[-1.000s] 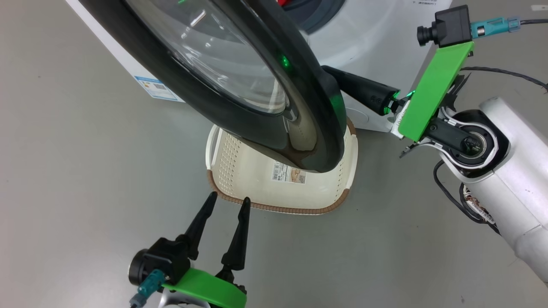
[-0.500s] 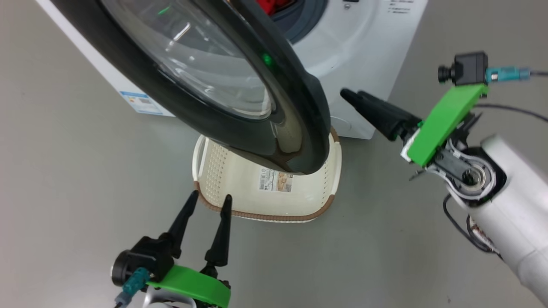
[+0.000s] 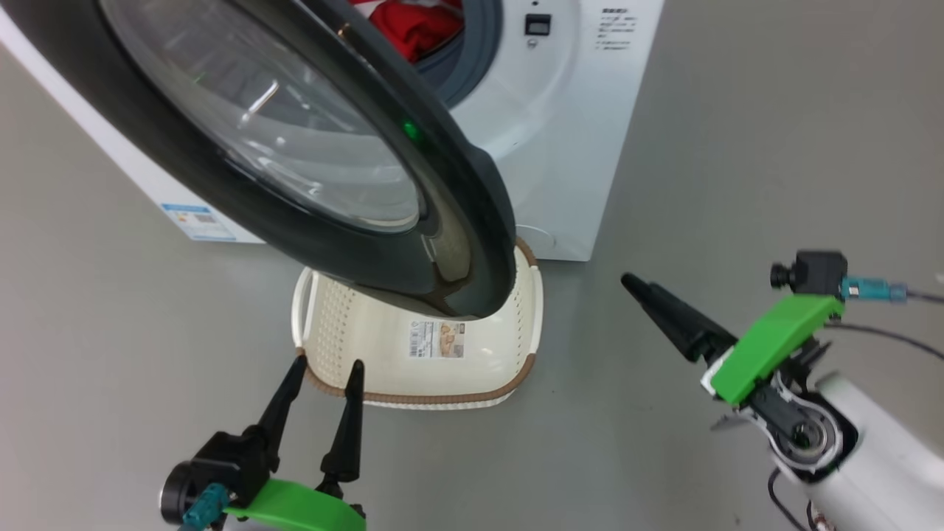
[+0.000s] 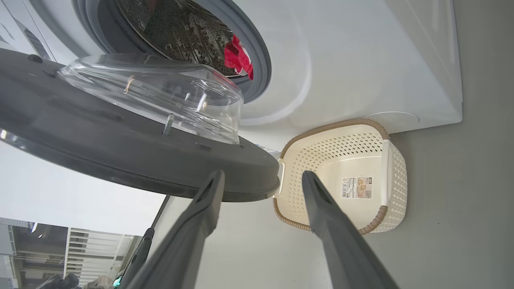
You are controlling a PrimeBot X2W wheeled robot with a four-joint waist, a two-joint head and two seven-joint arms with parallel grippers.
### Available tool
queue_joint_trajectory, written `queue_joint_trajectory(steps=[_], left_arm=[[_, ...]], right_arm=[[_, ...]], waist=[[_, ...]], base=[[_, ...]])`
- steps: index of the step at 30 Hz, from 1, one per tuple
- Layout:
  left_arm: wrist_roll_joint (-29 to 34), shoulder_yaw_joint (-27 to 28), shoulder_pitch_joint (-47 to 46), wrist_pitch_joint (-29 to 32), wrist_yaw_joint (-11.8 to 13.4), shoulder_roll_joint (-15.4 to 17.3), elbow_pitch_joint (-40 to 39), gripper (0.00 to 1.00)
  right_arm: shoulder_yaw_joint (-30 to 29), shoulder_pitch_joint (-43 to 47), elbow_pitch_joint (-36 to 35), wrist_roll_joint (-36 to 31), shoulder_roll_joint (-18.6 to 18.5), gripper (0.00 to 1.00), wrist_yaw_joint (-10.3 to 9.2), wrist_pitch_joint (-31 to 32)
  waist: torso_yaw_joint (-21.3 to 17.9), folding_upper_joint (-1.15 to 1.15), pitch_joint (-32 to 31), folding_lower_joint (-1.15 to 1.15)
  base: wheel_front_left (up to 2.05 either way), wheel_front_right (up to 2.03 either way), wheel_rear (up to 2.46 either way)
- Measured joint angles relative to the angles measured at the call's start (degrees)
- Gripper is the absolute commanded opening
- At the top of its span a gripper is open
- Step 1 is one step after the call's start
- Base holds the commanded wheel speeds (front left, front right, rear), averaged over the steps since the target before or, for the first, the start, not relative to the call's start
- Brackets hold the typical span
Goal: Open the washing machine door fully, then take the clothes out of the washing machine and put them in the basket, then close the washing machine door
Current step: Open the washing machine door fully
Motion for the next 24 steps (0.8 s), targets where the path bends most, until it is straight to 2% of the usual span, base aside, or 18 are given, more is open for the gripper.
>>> queue_joint_trajectory(steps=[8,16,22,24], left_arm=[[0.2,1.7,1.7,0.0,-0.1,0.0,0.5,1.0],[0.7,3.1,2.8,0.0,-0.5,0.0,0.7,1.0],[0.7,4.1,3.1,0.0,-0.5,0.0,0.9,1.0],[0.7,4.2,3.1,0.0,-0.6,0.0,0.9,1.0]], right_arm=[[1.0,6.5,1.0,-2.0,-0.5,1.0,0.0,-5.9],[2.9,9.7,2.7,-6.3,-1.6,1.0,0.0,-15.1],[4.6,10.2,5.2,-14.1,-2.7,1.0,0.0,-17.8],[3.4,10.4,6.1,-16.7,-2.4,1.0,0.0,-17.8]], waist=[[-2.2,0.0,-1.9,0.0],[-3.9,0.0,-3.4,0.0],[-4.7,0.0,-3.5,0.0],[-4.9,0.0,-3.4,0.0]], base=[[0.0,0.0,0.0],[0.0,0.0,0.0],[0.0,0.0,0.0],[0.0,0.0,0.0]])
